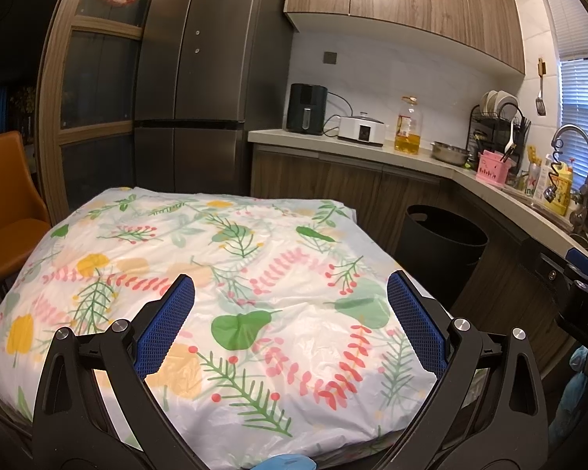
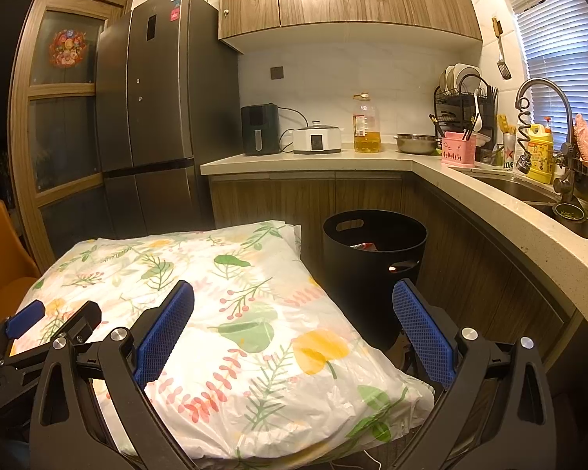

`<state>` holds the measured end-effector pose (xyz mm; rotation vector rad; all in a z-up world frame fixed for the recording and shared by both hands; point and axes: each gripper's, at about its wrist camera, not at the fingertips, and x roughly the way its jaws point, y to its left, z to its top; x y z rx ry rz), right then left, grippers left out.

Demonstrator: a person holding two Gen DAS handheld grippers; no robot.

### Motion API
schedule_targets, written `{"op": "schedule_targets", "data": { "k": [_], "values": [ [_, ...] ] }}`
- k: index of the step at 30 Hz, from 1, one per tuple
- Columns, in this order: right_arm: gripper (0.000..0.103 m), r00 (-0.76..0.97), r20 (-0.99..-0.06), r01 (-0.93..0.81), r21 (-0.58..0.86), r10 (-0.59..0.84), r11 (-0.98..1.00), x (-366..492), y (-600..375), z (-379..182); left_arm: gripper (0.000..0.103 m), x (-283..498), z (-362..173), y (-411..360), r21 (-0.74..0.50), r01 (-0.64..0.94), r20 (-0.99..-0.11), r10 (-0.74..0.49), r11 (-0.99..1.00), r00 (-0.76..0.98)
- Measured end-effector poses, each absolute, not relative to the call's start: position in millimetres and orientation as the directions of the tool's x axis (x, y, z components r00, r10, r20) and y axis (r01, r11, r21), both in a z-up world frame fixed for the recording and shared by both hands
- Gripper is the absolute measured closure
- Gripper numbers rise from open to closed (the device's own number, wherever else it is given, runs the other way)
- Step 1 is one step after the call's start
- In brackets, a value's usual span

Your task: Collect trash

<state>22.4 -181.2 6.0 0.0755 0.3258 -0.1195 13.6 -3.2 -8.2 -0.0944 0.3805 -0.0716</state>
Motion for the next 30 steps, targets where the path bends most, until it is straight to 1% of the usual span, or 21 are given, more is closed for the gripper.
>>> {"op": "schedule_targets", "data": {
  "k": [30],
  "values": [
    [0.006,0.942,-0.319,0.134,0.058,-0.109,0.989,22.3,-180.1,8.5,0.006,14.1,-6.7,-3.6,-0.105,0.054,-0.363,-0.089,0.993,0.927]
  ]
}}
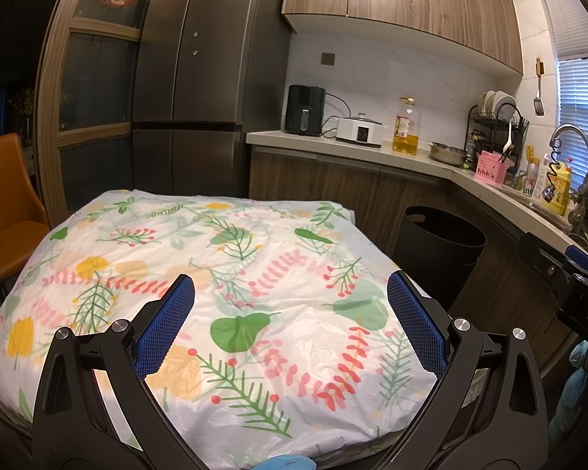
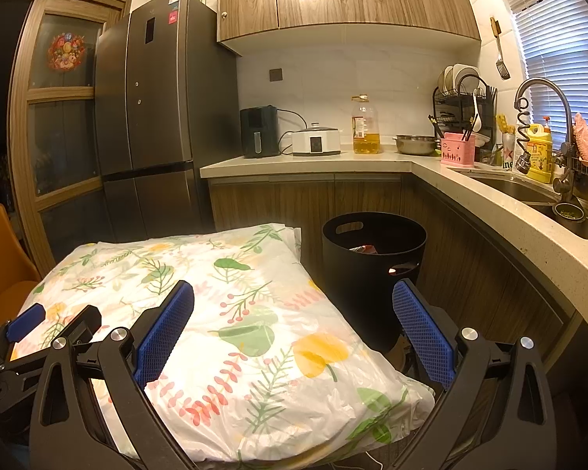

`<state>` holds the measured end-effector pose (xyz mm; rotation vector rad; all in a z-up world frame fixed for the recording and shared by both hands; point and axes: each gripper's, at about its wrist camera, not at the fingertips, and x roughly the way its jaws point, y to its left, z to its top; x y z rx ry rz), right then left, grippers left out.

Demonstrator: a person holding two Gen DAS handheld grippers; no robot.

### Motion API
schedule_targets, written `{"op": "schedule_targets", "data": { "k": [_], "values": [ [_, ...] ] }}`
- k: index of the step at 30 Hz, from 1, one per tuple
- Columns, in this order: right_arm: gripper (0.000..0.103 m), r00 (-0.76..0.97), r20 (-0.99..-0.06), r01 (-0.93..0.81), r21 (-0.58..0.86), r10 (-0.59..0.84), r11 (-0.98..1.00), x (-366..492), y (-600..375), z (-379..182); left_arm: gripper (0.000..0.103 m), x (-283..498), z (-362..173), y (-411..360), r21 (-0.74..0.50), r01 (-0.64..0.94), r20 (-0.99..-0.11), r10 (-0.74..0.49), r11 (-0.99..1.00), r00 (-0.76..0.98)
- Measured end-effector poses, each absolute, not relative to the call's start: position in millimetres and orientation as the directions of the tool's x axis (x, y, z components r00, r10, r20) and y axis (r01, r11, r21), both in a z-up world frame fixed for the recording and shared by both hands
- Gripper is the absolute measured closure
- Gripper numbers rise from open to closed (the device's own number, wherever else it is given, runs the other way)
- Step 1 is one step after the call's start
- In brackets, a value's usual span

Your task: Collect trash

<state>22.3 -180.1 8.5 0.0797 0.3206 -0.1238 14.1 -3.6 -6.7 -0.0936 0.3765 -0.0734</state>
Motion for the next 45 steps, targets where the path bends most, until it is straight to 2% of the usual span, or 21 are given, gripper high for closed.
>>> {"op": "schedule_targets", "data": {
  "k": [9,14,19,38,44,45],
  "values": [
    [0.006,0.941,-0.319,0.134,0.06,-0.108,0.989,23.8,-179.9,9.4,0.007,13.9,-7.3,-4.1,-0.104,0.055,-0.366,-0.09,0.993,0.926],
    [0.006,0.94,-0.322,0.139,0.062,-0.112,0.988,25.0,-179.0,9.9,0.024,14.4,-6.9,-8.7,-0.075,0.082,-0.373,-0.104,0.994,0.922],
    [0.006,0.94,-0.322,0.14,0.064,-0.113,0.988,25.9,-177.9,10.3,0.025,15.7,-6.8,-8.4,-0.077,0.081,-0.374,-0.105,0.994,0.921],
    [0.006,0.939,-0.324,0.146,0.067,-0.117,0.987,25.7,-177.8,9.1,0.024,15.5,-8.1,-7.0,-0.078,0.076,-0.375,-0.1,0.994,0.922],
    [0.006,0.938,-0.324,0.152,0.072,-0.12,0.986,25.2,-178.6,8.4,0.006,13.1,-8.8,-8.1,-0.067,0.065,-0.367,-0.086,0.996,0.926],
    [0.006,0.938,-0.324,0.153,0.074,-0.121,0.986,25.1,-178.6,8.1,0.006,12.7,-8.7,-7.6,-0.069,0.063,-0.364,-0.084,0.996,0.928]
  ]
}}
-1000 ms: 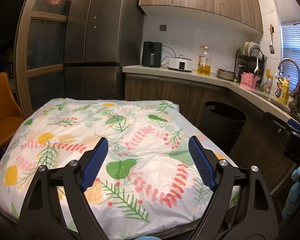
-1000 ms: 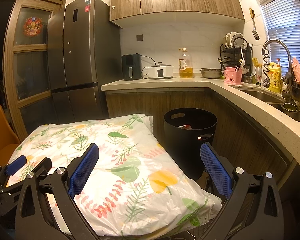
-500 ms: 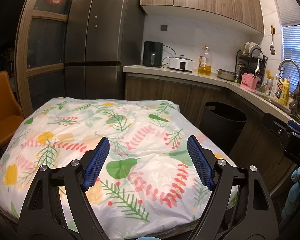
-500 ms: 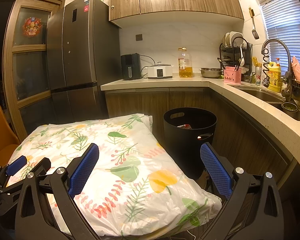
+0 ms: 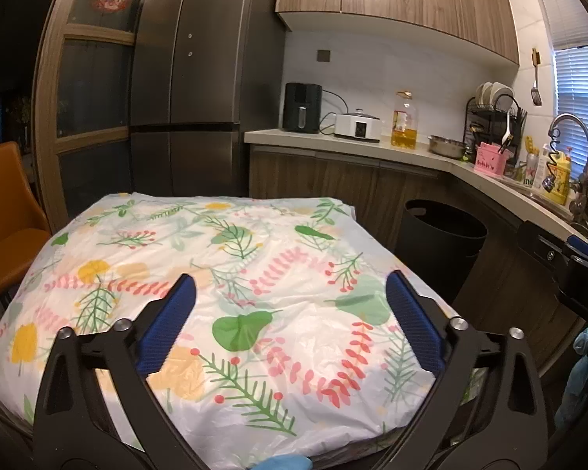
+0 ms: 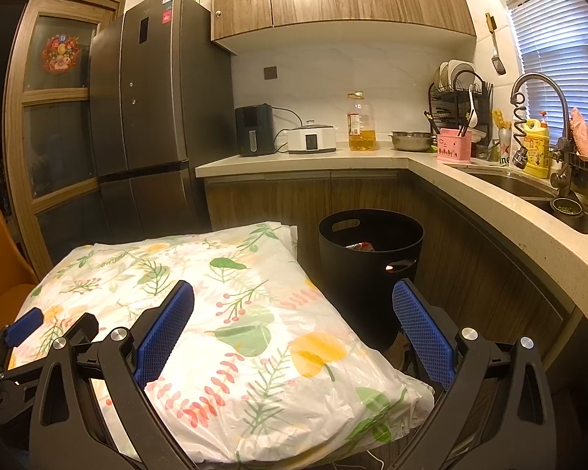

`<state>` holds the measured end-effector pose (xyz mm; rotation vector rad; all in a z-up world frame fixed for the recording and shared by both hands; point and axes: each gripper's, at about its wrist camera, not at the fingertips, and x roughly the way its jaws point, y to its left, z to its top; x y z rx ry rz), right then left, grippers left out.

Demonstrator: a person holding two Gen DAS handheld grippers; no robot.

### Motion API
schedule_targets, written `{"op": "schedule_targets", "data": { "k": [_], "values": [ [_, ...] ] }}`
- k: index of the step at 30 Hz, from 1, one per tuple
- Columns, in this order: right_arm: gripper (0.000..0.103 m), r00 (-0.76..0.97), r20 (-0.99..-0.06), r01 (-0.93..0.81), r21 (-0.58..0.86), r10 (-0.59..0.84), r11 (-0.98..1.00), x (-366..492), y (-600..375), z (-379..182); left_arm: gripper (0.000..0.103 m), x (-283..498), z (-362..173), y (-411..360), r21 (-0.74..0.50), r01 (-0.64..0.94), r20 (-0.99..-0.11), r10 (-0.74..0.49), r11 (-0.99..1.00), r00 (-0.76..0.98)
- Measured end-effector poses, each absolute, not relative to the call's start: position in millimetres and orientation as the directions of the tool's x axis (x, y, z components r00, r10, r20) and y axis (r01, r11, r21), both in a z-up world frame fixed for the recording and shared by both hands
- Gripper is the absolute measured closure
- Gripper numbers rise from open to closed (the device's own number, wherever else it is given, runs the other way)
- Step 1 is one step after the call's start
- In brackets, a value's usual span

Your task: Collect trash

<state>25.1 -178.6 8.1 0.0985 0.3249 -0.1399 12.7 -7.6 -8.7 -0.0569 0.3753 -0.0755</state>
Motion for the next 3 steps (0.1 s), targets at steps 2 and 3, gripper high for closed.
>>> {"op": "schedule_targets", "data": {
  "k": [2,3],
  "values": [
    [0.006,0.938,-0.324,0.156,0.075,-0.124,0.985,24.4,-178.6,7.7,0.006,13.2,-9.1,-6.3,-0.076,0.061,-0.365,-0.085,0.995,0.927],
    [0.006,0.938,-0.324,0.156,0.076,-0.124,0.985,24.3,-178.6,7.4,0.006,13.7,-9.3,-5.3,-0.081,0.06,-0.367,-0.085,0.995,0.926]
  ]
}}
